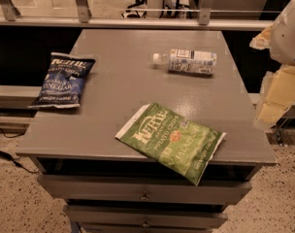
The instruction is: Move blue plastic bottle near blue chip bag
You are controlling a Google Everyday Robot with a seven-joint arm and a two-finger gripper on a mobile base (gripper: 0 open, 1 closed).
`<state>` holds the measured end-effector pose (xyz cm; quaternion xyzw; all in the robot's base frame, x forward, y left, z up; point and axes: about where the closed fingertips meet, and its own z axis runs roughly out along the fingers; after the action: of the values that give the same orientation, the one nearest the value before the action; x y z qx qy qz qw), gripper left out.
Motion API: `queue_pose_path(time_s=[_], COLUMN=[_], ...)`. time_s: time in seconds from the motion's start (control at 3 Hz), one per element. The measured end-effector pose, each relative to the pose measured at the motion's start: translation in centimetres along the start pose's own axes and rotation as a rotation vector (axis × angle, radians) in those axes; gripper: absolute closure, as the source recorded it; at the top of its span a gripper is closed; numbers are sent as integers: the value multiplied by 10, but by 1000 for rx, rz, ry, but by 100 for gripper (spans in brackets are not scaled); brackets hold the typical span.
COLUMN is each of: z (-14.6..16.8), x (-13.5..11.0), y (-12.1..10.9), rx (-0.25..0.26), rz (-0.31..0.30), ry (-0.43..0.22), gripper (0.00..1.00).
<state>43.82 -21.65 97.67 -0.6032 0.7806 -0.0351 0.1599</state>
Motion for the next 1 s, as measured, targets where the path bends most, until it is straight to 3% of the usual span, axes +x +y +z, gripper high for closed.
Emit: queue_pose_path(time_s=[0.33, 0.67, 1.0], z=[0, 22, 70], x=[0, -11, -46], y=[0, -18, -68], rx=[0, 4, 30], rz=[0, 0, -3], ry=[0, -40, -146], gripper=[0, 0, 0])
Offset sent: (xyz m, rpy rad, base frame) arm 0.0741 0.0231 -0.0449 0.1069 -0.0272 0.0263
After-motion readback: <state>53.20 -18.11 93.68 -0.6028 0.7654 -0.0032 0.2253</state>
